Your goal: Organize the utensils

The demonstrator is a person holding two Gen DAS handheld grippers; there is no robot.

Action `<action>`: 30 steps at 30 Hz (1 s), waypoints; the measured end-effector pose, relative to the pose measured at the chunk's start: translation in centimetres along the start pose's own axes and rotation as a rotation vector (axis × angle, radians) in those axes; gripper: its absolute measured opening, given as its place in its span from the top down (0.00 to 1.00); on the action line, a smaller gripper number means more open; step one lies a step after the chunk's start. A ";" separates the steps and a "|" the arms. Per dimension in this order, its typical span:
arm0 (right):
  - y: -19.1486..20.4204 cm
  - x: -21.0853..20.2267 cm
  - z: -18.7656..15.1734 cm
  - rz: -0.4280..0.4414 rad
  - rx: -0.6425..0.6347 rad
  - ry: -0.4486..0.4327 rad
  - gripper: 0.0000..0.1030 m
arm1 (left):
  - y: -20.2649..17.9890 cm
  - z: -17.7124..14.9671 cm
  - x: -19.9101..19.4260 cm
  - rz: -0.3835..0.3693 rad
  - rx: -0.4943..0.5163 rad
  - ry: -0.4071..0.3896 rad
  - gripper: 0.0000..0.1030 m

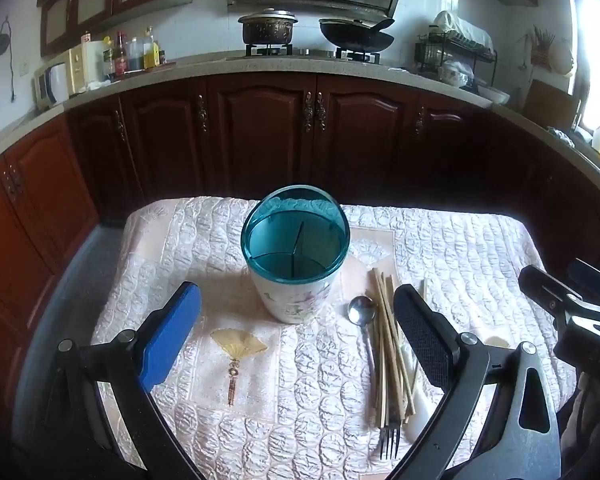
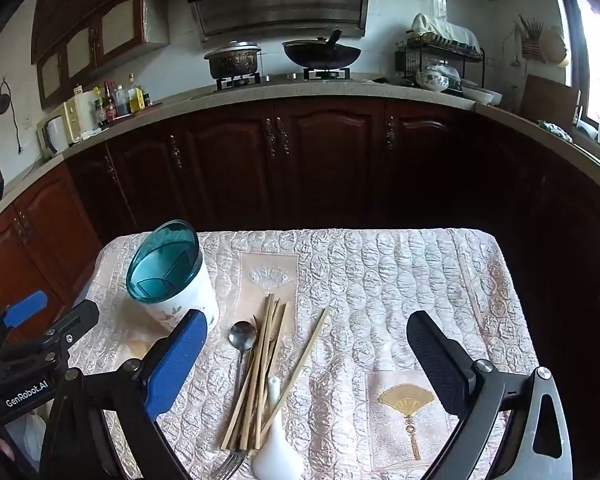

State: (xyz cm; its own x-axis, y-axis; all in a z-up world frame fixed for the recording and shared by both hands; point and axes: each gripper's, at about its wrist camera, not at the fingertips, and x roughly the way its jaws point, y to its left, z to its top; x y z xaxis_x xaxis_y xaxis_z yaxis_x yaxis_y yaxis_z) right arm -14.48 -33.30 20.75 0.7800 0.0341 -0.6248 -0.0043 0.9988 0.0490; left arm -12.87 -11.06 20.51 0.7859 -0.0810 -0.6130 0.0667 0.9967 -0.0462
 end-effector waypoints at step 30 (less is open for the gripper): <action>-0.9 0.8 0.0 -0.028 0.028 0.029 0.03 | -1.7 0.5 0.2 -0.029 0.010 0.017 0.05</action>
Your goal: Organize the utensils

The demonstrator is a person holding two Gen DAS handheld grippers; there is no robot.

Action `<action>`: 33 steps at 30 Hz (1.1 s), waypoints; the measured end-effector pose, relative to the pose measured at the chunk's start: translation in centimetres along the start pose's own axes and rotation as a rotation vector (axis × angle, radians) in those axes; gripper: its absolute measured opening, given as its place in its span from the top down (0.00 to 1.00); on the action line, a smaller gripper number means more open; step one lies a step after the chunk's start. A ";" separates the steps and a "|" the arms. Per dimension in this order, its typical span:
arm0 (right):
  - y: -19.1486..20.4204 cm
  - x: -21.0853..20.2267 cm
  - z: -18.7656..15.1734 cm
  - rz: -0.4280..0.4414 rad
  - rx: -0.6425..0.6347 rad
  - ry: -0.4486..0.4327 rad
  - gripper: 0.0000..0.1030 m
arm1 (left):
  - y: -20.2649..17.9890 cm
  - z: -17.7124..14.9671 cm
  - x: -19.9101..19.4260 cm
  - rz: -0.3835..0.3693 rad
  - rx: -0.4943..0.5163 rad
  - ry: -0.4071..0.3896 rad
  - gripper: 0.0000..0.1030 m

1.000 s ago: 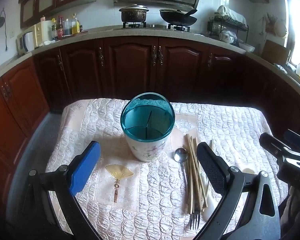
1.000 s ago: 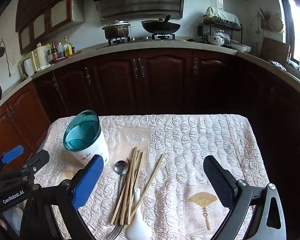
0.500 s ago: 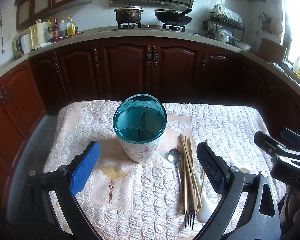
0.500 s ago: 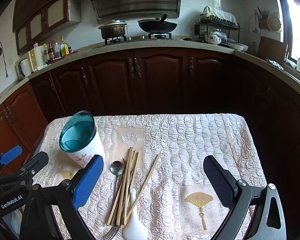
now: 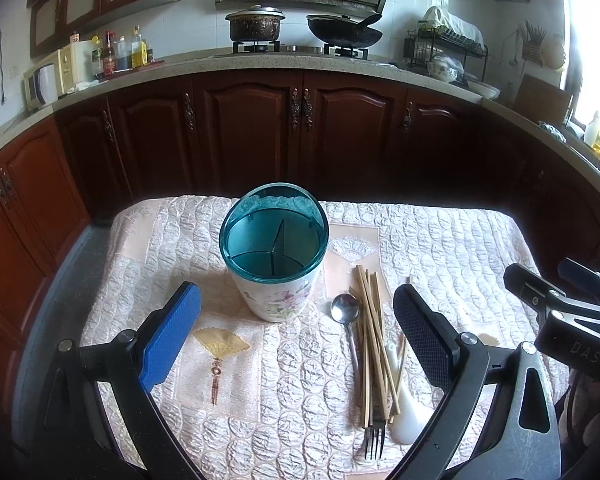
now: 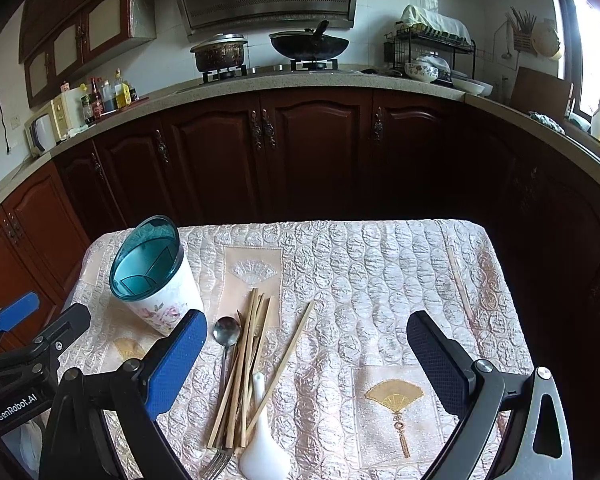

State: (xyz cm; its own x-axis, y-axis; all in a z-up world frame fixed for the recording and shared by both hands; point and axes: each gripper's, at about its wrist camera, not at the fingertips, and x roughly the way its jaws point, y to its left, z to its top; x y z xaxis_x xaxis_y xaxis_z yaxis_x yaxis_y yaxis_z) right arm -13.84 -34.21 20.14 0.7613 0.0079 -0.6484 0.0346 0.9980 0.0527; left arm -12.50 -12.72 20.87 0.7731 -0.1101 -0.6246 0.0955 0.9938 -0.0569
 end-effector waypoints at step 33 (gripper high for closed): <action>0.3 1.2 -0.2 -0.006 -0.012 0.035 0.03 | -0.1 -0.4 0.9 -0.001 -0.012 0.018 0.05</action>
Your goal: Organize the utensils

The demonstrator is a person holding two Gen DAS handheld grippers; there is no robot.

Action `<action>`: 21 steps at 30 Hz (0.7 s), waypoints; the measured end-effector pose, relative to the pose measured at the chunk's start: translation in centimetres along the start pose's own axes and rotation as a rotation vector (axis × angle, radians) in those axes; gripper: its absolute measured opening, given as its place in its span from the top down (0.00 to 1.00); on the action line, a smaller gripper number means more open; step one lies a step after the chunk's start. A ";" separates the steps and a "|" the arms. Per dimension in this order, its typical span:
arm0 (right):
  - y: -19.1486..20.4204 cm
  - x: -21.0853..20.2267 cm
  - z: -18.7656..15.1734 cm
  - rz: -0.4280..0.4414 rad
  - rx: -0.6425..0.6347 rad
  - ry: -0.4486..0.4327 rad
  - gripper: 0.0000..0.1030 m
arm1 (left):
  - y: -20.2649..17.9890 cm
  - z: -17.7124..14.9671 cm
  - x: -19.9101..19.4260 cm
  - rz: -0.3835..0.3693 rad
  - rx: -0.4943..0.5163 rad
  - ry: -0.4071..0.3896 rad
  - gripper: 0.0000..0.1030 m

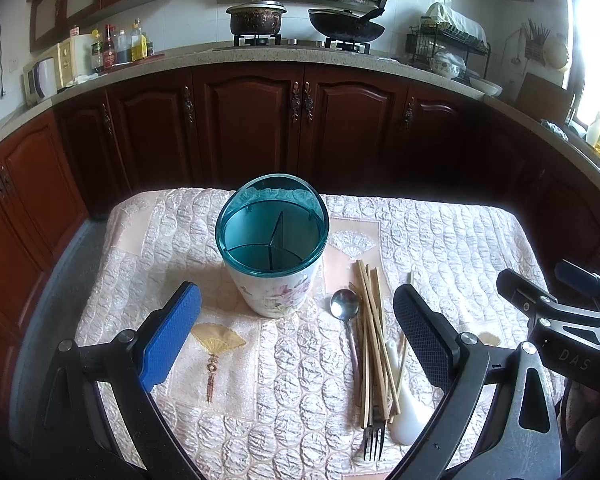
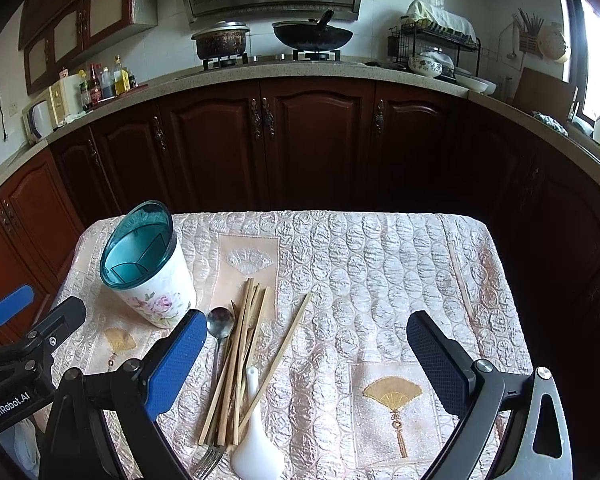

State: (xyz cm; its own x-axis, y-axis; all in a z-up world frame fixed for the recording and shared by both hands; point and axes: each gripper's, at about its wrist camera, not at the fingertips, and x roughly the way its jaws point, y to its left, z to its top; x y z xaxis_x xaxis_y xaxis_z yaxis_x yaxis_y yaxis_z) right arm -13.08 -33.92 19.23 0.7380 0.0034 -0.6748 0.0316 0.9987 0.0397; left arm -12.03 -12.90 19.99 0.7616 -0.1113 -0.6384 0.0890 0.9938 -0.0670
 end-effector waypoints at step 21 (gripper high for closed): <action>-0.2 0.4 -0.2 -0.007 -0.009 0.043 0.03 | -0.2 -0.3 0.4 -0.004 -0.002 0.013 0.05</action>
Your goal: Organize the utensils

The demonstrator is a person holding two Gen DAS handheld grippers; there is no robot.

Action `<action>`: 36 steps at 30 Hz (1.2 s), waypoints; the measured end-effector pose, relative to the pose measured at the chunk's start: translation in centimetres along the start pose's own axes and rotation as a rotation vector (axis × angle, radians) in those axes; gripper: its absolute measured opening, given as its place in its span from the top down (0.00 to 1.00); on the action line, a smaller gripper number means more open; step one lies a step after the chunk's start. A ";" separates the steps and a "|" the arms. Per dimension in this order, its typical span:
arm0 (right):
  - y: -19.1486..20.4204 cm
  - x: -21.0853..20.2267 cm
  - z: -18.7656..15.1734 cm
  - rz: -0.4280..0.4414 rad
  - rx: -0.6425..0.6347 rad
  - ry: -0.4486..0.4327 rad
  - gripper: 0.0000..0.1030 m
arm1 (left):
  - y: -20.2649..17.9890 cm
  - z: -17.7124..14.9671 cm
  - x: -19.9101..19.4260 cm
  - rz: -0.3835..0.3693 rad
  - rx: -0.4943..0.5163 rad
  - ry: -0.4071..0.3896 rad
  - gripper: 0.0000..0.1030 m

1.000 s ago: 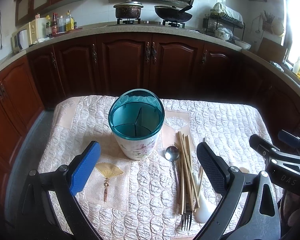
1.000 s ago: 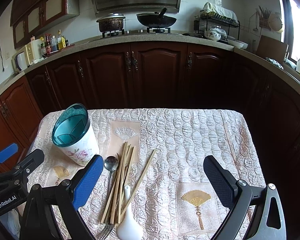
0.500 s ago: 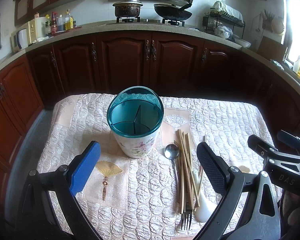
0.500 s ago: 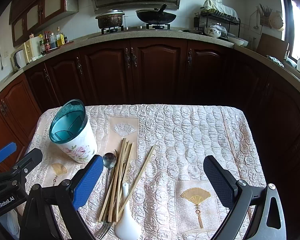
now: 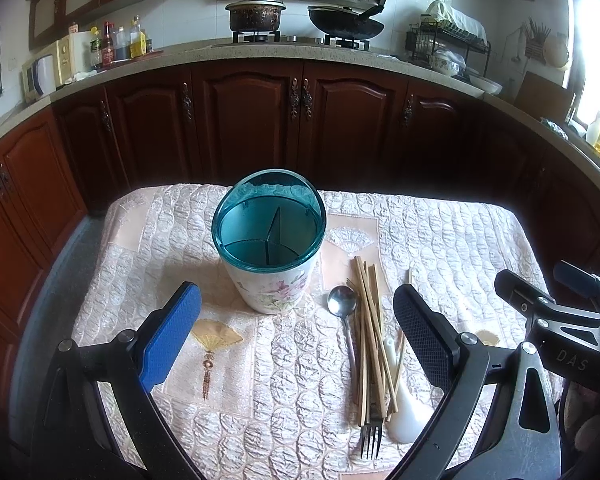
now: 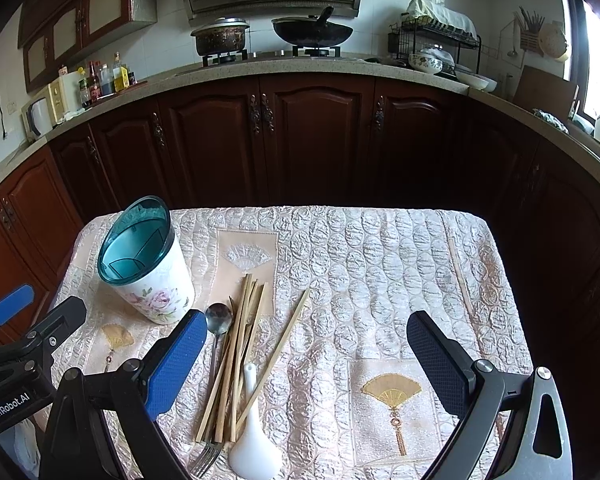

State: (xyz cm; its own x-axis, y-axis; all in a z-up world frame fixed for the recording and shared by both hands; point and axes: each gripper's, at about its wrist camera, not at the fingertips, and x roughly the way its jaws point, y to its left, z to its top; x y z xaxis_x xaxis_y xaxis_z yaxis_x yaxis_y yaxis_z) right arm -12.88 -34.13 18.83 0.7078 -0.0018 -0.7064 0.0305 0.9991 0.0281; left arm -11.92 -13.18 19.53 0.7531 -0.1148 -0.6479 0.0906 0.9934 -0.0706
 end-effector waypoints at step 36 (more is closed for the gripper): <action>-1.0 3.6 -0.7 0.024 0.012 0.075 0.03 | -0.9 -0.6 4.1 0.011 0.019 0.089 0.05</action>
State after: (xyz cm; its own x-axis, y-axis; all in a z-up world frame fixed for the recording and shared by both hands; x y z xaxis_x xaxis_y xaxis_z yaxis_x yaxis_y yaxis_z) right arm -10.86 -35.16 15.70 0.6534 0.0255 -0.7565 0.0231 0.9983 0.0536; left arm -9.36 -14.58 16.49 0.6931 -0.1018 -0.7136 0.0956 0.9942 -0.0489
